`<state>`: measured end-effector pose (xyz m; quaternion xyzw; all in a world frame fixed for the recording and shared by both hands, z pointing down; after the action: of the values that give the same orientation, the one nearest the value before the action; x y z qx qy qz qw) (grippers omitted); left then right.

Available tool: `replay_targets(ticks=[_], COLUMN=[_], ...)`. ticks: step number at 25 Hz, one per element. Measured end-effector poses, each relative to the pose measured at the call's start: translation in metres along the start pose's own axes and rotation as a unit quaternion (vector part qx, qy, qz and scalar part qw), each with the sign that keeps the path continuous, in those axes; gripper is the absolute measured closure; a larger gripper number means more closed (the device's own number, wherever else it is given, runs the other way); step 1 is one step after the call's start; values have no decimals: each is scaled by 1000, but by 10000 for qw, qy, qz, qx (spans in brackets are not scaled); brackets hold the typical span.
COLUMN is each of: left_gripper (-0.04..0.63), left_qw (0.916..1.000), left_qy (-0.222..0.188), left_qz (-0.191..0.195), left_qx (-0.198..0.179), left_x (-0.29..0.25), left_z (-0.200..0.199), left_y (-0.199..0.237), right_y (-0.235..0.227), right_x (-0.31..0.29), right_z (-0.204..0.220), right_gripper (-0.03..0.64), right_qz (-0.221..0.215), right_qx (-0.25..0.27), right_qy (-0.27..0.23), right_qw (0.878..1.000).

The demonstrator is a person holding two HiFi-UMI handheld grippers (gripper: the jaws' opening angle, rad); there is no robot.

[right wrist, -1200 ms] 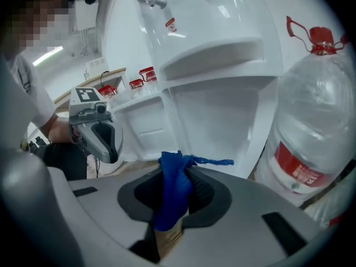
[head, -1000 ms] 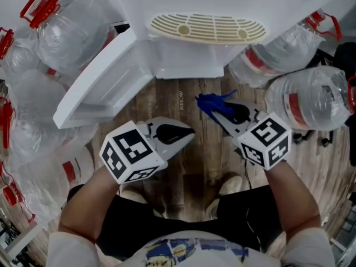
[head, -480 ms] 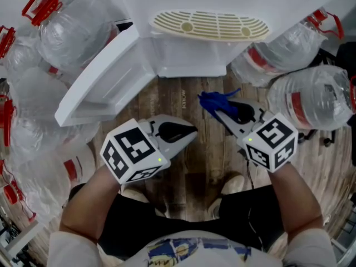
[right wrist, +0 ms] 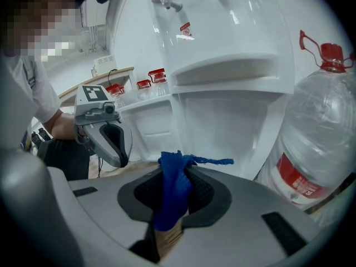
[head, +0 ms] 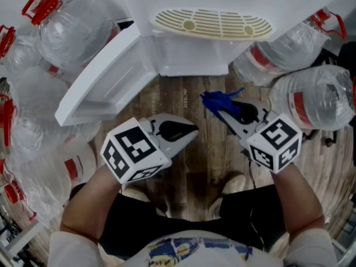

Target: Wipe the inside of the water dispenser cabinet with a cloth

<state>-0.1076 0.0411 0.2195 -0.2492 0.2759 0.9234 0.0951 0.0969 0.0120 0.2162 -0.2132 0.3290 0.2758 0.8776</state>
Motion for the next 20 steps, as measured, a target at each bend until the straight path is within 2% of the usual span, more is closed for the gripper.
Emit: replay_targets(ticks=[20], left_gripper=[598], left_qw=[10000], left_qy=[-32], left_qz=[27], left_qx=[-16], left_x=[1], left_z=[-1], left_y=[0], right_y=[0], right_x=[0], right_z=[-1], right_gripper=[546], right_qz=[60], right_qx=[118], right_qy=[6], right_qw=[9999])
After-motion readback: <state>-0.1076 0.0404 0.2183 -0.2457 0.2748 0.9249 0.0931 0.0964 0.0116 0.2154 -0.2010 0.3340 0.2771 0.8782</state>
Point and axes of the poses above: the fingertips, and each gripper's own axes: x backward along the fingers, y to its left, z out of its underside, the point moved 10 cm from there along x, backward along the fingers, and after that the axes turned 4 degrees about y, right-handed, at the moved point
